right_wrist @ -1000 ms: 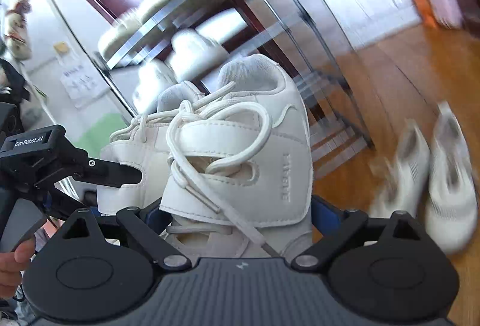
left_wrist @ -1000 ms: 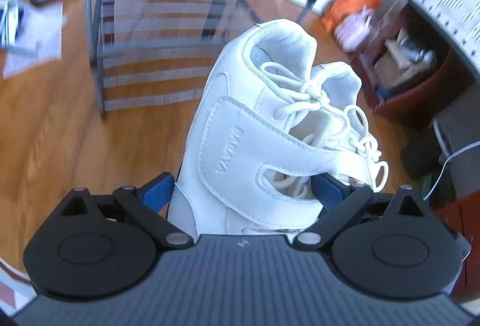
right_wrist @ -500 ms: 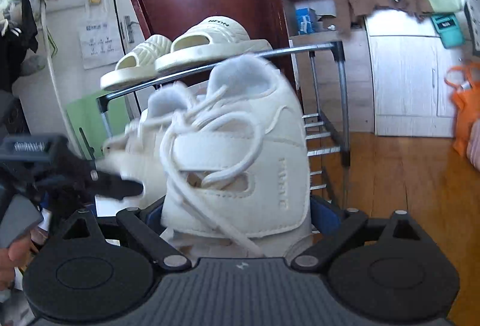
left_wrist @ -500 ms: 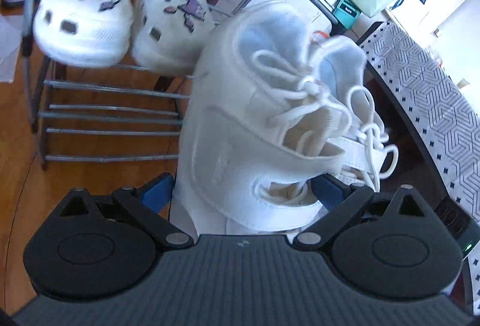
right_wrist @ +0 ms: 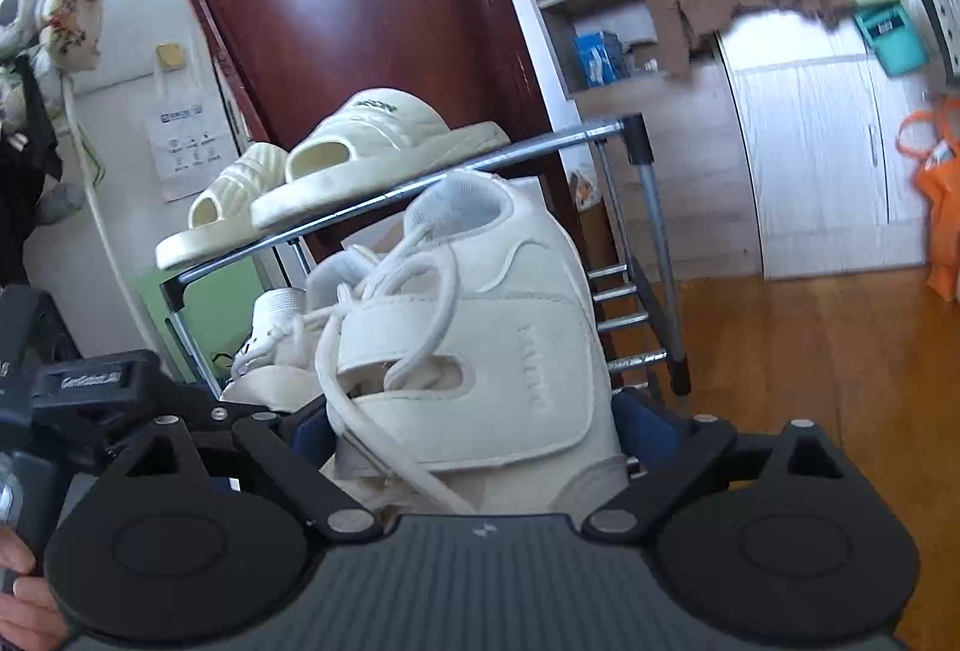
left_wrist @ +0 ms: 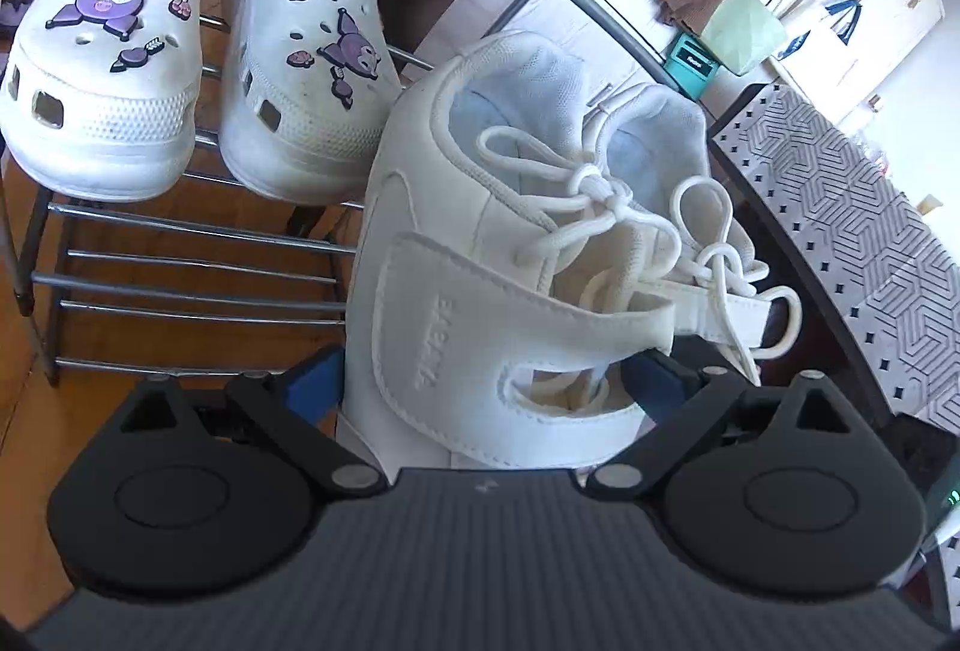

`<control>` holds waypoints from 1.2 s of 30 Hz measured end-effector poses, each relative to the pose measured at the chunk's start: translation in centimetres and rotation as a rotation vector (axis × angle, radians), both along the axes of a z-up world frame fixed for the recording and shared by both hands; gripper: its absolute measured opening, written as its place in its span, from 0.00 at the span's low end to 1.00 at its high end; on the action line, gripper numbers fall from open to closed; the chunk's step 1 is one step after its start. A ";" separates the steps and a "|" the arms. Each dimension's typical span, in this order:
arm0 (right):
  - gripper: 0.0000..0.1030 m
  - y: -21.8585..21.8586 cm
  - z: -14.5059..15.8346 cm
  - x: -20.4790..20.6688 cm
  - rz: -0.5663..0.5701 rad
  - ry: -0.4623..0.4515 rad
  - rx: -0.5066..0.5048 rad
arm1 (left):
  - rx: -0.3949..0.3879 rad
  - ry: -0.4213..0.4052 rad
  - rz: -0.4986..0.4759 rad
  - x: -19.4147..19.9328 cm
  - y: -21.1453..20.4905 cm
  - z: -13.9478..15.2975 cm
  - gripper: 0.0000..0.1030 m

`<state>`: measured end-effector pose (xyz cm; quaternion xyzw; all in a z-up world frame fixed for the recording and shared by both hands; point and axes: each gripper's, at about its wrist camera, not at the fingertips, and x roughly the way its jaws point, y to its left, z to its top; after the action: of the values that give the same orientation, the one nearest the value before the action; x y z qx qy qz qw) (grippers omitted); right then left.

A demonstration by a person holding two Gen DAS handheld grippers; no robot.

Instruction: Organize scattered shoes

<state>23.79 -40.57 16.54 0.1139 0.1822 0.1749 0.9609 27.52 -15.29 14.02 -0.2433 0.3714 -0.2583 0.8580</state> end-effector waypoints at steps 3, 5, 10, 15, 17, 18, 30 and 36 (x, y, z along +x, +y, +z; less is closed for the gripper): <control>0.92 -0.8 0.0 0.6 0.005 0.001 0.045 | -0.021 -0.010 0.019 0.1 -0.1 0.1 0.95; 0.92 -1.7 0.0 1.3 0.019 0.011 0.092 | -0.029 -0.010 0.023 0.0 0.1 0.3 0.95; 0.92 -1.6 -0.3 0.5 0.025 -0.016 0.117 | -0.026 -0.013 0.032 -0.8 0.6 0.3 0.95; 0.92 -2.6 -2.2 -1.7 0.035 -0.046 0.248 | 0.042 -0.091 0.025 -3.0 0.6 0.6 0.95; 0.92 -2.9 -3.4 -3.2 0.013 -0.048 0.303 | 0.089 -0.126 0.029 -3.6 0.1 0.8 0.95; 0.92 -2.9 -3.7 -3.3 0.013 -0.038 0.310 | 0.103 -0.131 0.033 -3.7 0.0 0.9 0.95; 0.92 -5.2 -2.9 1.1 0.020 -0.103 0.362 | 0.118 -0.127 0.078 -0.3 -2.6 1.7 0.95; 0.66 -4.6 -0.4 6.2 0.092 -0.100 0.373 | 0.015 -0.203 0.042 0.9 -3.9 5.4 0.79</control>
<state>30.00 -45.20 16.14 0.2728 0.1038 0.2549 0.9219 28.46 -19.19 19.45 -0.2172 0.2793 -0.2610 0.8982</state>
